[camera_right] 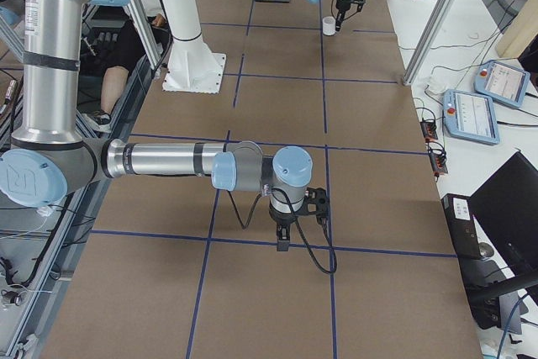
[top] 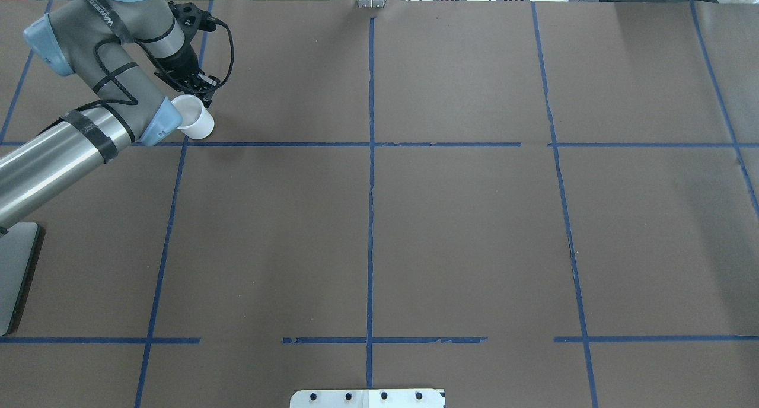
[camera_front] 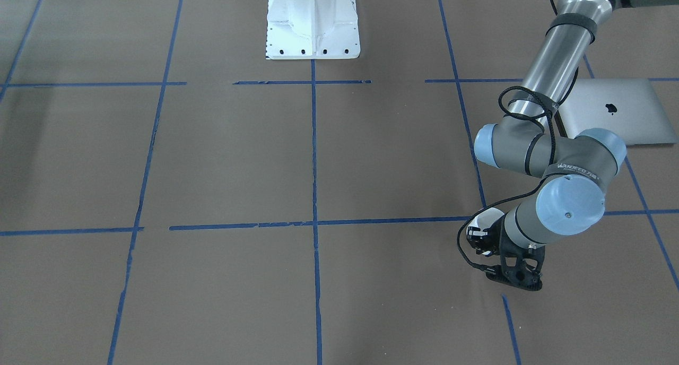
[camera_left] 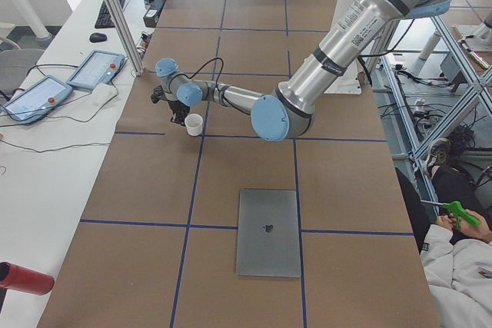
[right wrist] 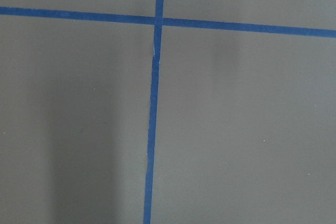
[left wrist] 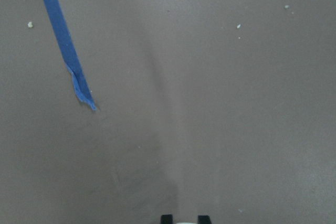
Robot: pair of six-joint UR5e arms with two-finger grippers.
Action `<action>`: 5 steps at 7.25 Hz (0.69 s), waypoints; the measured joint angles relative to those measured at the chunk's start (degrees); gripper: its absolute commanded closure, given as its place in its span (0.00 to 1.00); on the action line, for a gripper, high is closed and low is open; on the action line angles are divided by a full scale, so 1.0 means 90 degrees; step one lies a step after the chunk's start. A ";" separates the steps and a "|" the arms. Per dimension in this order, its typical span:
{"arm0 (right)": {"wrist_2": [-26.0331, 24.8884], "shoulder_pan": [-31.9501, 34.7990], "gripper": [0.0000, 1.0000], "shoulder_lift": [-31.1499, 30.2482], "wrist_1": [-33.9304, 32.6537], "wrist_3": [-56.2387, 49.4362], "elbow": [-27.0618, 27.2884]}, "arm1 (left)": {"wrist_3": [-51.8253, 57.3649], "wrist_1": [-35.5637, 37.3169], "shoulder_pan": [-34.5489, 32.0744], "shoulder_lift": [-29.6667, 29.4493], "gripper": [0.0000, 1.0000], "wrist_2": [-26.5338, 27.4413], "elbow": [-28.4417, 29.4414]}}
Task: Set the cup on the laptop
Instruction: 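Close the left gripper on the white mug and lift it, then carry the mug with the left gripper toward the silver laptop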
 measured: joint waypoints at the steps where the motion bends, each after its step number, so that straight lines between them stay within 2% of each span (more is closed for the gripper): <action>1: -0.0002 0.0000 0.00 0.0000 0.0000 0.0004 0.0000 | 0.0000 0.0220 -0.0147 -0.0007 1.00 -0.0114 -0.0079; 3: 0.0001 0.0000 0.00 0.0000 0.0000 0.0008 0.0000 | 0.0021 0.1444 -0.0590 0.0060 1.00 -0.0244 -0.0618; 5: 0.0002 0.0000 0.00 0.0000 0.0000 0.0004 0.0000 | 0.0060 0.2753 -0.1139 0.0542 1.00 -0.0470 -0.1502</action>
